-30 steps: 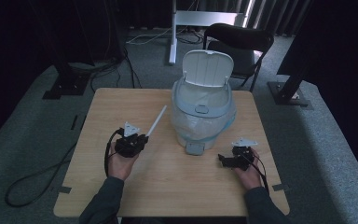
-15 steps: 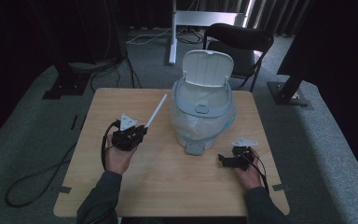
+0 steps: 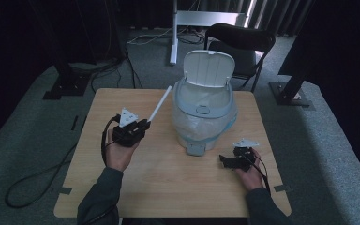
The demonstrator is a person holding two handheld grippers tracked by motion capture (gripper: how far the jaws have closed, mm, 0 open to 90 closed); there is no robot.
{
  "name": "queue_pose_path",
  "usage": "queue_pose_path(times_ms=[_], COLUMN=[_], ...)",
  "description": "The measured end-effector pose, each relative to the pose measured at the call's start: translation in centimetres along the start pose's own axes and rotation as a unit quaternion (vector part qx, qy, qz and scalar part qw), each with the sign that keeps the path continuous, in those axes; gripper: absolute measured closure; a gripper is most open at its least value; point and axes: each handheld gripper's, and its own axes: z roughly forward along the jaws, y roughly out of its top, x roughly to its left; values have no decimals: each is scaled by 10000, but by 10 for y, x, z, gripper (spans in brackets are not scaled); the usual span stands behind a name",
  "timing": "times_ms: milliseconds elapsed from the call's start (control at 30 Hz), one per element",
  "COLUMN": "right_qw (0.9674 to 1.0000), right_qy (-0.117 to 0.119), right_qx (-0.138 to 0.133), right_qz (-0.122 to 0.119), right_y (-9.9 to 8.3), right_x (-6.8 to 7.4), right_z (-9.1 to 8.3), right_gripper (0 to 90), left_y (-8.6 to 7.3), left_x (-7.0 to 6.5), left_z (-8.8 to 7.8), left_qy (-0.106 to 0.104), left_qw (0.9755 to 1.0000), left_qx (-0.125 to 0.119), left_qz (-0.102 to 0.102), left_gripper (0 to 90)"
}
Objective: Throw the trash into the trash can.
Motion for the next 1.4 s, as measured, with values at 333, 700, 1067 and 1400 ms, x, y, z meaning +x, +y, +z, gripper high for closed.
queue_pose_path(times_ms=[333, 700, 1067, 1400], right_qw=[10000, 10000, 10000, 10000], right_qy=[4, 1, -3, -4], right_qx=[-1, -6, -6, -11], right_qz=[7, 4, 7, 7], right_y=[0, 0, 0, 0], right_x=[0, 0, 0, 0], right_z=[0, 0, 0, 0], right_gripper=[115, 116, 116, 115], left_y=[13, 22, 30, 38], left_x=[-5, -15, -21, -22], left_z=[-6, 2, 31, 41], left_qy=[-179, -487, -656, -671], left_qw=[9995, 9979, 9952, 9938], left_qx=[-197, -206, 220, 275], left_qz=[185, 370, 695, 840], left_gripper=[791, 791, 792, 792])
